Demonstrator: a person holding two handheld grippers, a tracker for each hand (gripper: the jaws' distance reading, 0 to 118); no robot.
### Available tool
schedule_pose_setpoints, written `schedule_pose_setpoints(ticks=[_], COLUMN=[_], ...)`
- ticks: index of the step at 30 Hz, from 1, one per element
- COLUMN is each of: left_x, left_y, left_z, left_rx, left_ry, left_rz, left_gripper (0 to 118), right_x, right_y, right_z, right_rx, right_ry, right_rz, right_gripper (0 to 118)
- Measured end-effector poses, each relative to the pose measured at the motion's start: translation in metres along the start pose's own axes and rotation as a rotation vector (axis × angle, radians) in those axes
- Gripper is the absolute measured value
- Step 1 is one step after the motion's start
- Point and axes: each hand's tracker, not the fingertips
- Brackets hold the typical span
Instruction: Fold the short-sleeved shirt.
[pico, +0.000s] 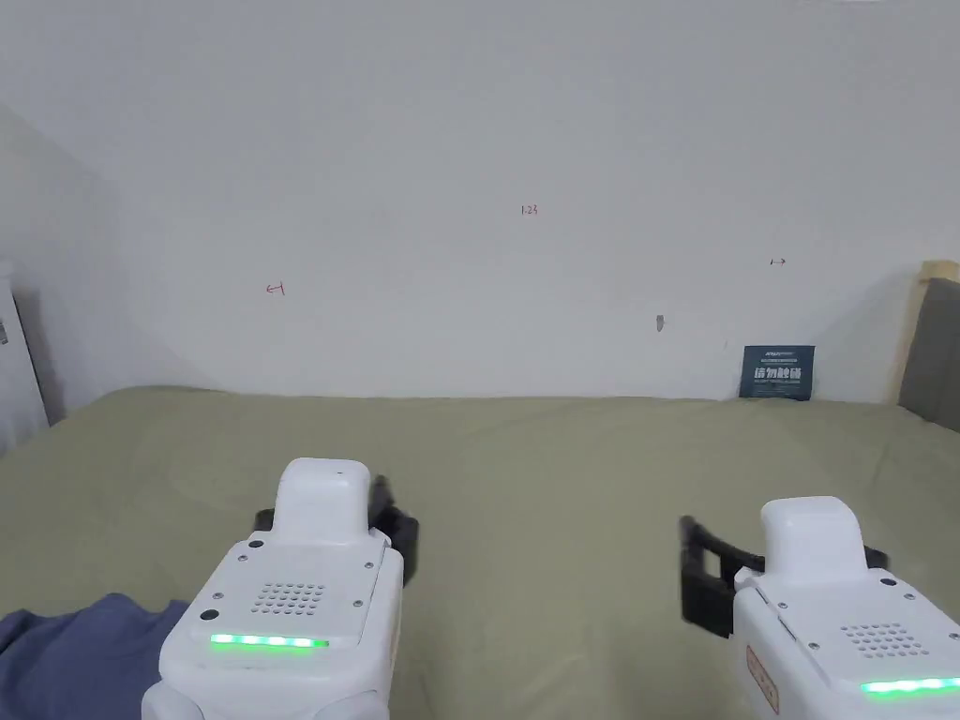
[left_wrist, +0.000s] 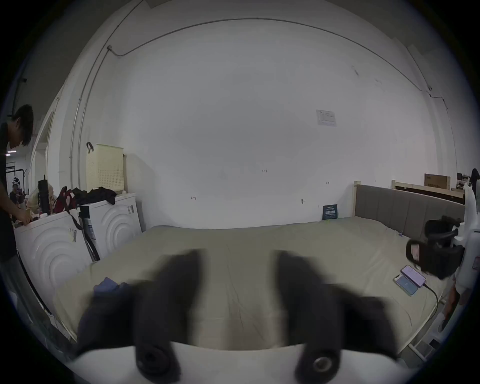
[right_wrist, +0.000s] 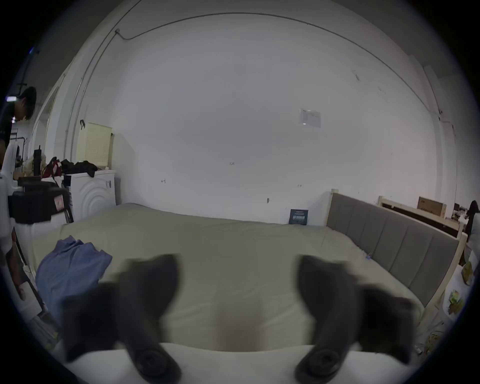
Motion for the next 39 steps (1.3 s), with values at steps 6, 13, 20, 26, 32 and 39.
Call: schedule_pose_setpoints(ticks=[6,13,20,26,32,39], left_x=[-0.004,-0.004,-0.015,-0.073,-0.155,-0.225], left_y=[0.001,0.002,-0.001,-0.007,-0.02,-0.039], left_z=[-0.002,-0.006,-0.01,-0.004,0.027,0.061], left_rx=[0.003,-0.026,-0.049,-0.099,-0.157,-0.218], left_ry=[-0.024,-0.036,-0.033,0.121,0.355,0.53], left_rz=[0.034,0.037,0.038,0.047,0.053,0.086], left_gripper=[0,0,0,0,0,0], right_x=[0.003,0.005,0.0,-0.046,-0.132,-0.21], right_y=[0.004,0.004,0.001,-0.004,-0.004,-0.003], right_z=[0.006,0.007,-0.004,-0.029,-0.056,-0.063], right_rx=[-0.005,0.002,-0.03,-0.068,-0.08,-0.09], right_ry=[-0.023,-0.029,-0.014,0.139,0.361,0.543], right_rz=[-0.034,-0.052,-0.044,-0.056,-0.063,-0.037], right_gripper=[2,2,2,2,2,2])
